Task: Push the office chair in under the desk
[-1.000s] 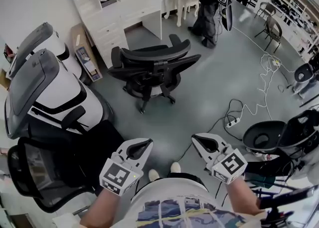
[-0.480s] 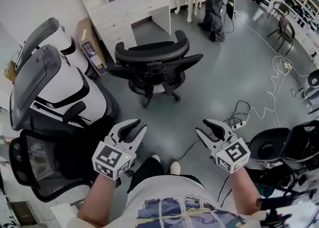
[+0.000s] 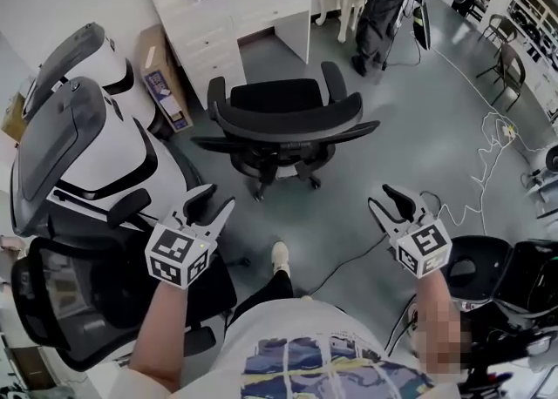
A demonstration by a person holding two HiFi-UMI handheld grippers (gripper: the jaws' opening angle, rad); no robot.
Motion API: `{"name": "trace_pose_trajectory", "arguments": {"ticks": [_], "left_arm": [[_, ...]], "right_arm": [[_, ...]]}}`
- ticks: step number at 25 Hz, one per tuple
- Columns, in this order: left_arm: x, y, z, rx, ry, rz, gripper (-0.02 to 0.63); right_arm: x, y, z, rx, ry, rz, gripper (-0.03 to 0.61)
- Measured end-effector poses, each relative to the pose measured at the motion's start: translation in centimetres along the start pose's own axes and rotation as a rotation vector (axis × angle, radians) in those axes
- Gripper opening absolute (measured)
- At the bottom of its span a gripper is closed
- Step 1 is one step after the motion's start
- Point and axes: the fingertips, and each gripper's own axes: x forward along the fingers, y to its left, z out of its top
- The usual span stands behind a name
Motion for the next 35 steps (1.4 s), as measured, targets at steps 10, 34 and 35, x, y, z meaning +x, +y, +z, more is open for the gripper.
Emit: {"name": "trace_pose_trajectory", "arguments": {"ticks": [10, 34, 35], "left_arm": [[6.8, 11.7, -1.1, 0.127, 0.096, -0.018, 0.244], [14.4, 12.4, -6.5, 0.573, 0.372, -0.297, 0.313], [14.4, 12.2, -6.5, 0.593, 0.366, -0.303, 0.301]], "right_arm": [[9.5, -6.4, 1.0, -0.19, 0.184, -0.055, 0.248], [17.2, -10.9, -2.6, -0.611, 0.518, 0.057, 0.273], [17.1, -10.9, -2.7, -0.616, 0.517, 0.06, 0.267]]}}
